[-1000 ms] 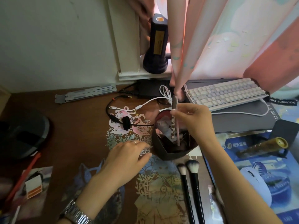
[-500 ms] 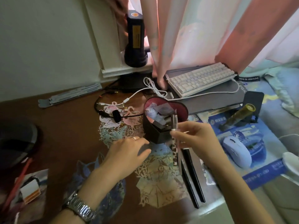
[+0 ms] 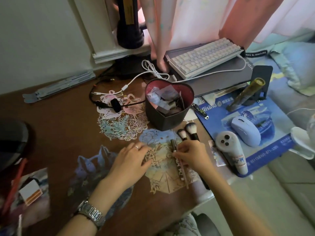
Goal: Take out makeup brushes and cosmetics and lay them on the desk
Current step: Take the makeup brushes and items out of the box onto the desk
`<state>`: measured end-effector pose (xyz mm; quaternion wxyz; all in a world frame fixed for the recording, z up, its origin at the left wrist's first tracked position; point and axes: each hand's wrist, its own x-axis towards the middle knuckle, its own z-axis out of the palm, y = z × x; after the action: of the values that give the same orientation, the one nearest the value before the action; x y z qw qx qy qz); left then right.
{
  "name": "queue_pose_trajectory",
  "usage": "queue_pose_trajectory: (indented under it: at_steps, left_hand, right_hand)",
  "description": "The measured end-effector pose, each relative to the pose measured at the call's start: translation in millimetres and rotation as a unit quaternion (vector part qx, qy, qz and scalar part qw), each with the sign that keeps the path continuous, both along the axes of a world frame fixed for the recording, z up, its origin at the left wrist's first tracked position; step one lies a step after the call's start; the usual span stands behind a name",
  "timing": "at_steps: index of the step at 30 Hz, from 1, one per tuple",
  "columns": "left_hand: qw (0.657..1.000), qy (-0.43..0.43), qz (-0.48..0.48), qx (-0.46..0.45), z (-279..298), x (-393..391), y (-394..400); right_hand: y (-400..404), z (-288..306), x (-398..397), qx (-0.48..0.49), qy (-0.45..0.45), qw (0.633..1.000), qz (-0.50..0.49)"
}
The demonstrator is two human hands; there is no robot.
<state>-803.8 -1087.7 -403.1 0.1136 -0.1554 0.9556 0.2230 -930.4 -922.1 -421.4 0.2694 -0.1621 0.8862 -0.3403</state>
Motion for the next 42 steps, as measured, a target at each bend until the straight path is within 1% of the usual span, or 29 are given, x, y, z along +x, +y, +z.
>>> queue_pose_trajectory:
  at_steps: [6,13,21,28,30,33,38,40,42]
  left_hand:
    - [1.0,-0.008,0.017,-0.007,-26.1,2.3,7.3]
    - [1.0,0.005,0.013,-0.022,-33.0,3.9,5.8]
    - [1.0,0.01,0.017,-0.017,-32.0,5.7,7.2]
    - [1.0,0.009,0.021,-0.006,-29.3,4.6,6.4]
    - [1.0,0.01,0.026,-0.002,-28.8,4.7,6.0]
    - [0.999,0.007,0.032,0.007,-28.2,3.8,6.3]
    - [0.999,-0.004,0.048,0.011,-27.4,1.7,8.9]
    - [0.998,-0.005,0.054,0.02,-26.2,0.9,9.4]
    - [0.998,-0.004,0.059,0.025,-25.2,0.2,9.4]
  right_hand:
    - [-5.5,-4.7,2.4,0.011,0.03,0.999,0.013]
    - [-7.9,-8.1,3.5,0.037,0.07,0.996,0.039]
    - [-8.0,-9.3,1.4,0.064,0.083,0.994,0.039]
    - [-6.8,-1.4,-1.9,0.081,0.076,0.992,0.064]
    - [-5.3,9.2,-4.3,0.082,0.087,0.99,0.078]
    - [-5.4,43.2,-15.6,0.075,0.108,0.986,0.106]
    - [-25.1,116.7,-47.6,-0.021,0.154,0.984,0.083]
    - [-40.3,127.4,-61.6,-0.049,0.179,0.979,0.081]
    - [-57.6,125.9,-73.1,-0.055,0.186,0.976,0.099]
